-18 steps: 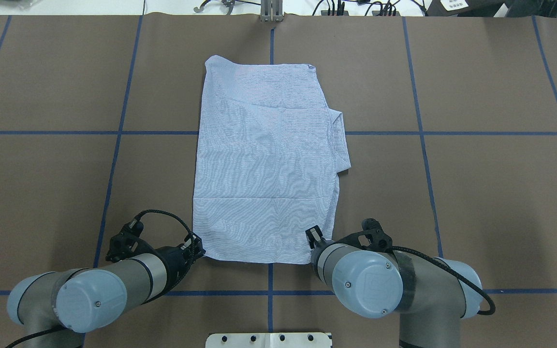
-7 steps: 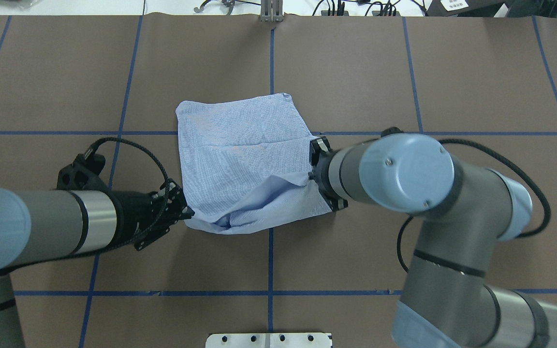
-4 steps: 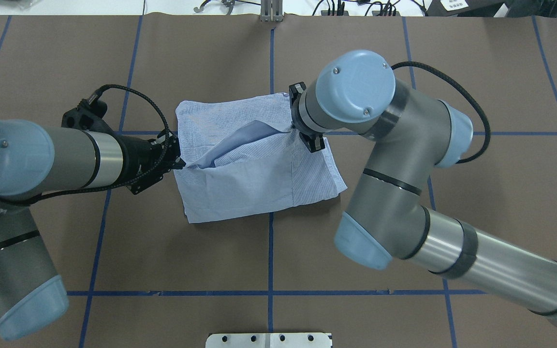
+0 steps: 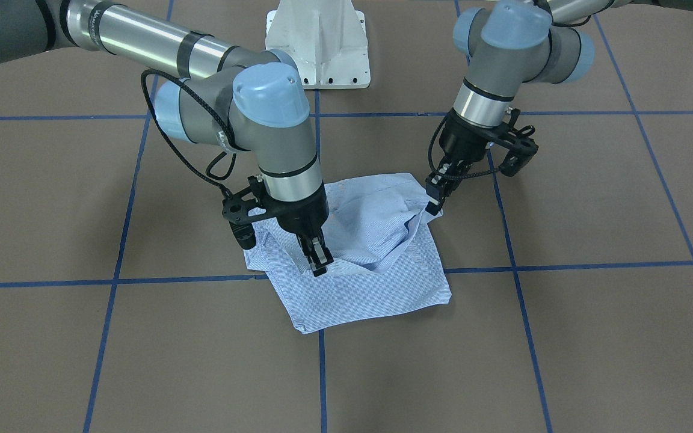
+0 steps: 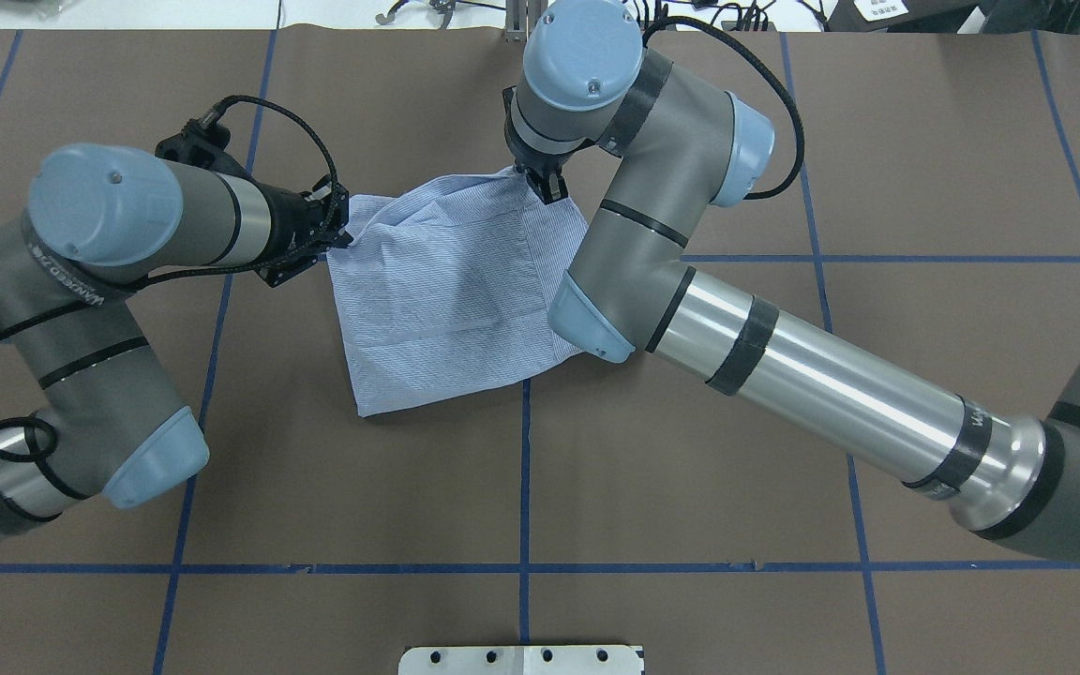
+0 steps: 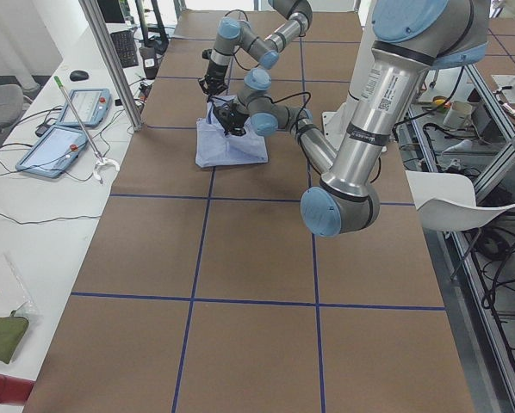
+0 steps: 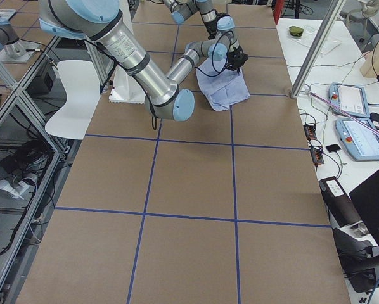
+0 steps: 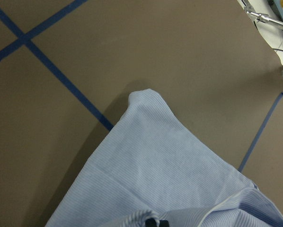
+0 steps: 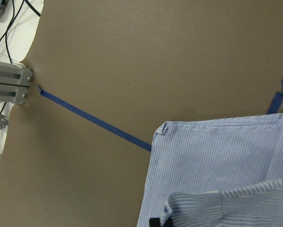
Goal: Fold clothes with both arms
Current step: 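Lift the near edge with both grippers and fold it over onto the far edge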
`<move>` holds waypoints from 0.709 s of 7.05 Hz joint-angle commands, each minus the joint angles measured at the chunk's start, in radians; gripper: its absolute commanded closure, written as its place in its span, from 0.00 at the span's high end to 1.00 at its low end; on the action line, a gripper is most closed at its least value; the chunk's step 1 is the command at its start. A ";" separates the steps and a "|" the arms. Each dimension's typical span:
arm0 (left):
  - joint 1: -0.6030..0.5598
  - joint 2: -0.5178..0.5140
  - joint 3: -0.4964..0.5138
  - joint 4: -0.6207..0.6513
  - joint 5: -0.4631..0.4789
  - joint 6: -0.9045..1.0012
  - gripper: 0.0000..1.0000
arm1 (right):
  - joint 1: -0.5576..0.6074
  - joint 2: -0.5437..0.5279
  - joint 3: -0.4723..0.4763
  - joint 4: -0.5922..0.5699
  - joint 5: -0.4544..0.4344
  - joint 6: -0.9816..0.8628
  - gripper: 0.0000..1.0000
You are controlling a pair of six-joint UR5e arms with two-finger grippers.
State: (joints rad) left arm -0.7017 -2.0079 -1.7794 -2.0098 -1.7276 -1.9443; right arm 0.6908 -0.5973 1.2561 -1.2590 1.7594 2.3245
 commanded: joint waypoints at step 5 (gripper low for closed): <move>-0.102 -0.177 0.436 -0.257 -0.021 0.094 0.00 | 0.012 0.088 -0.280 0.202 0.002 -0.071 0.00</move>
State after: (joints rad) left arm -0.7868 -2.1130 -1.4502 -2.2356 -1.7484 -1.8622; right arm 0.7010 -0.5119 0.9983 -1.0745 1.7612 2.2706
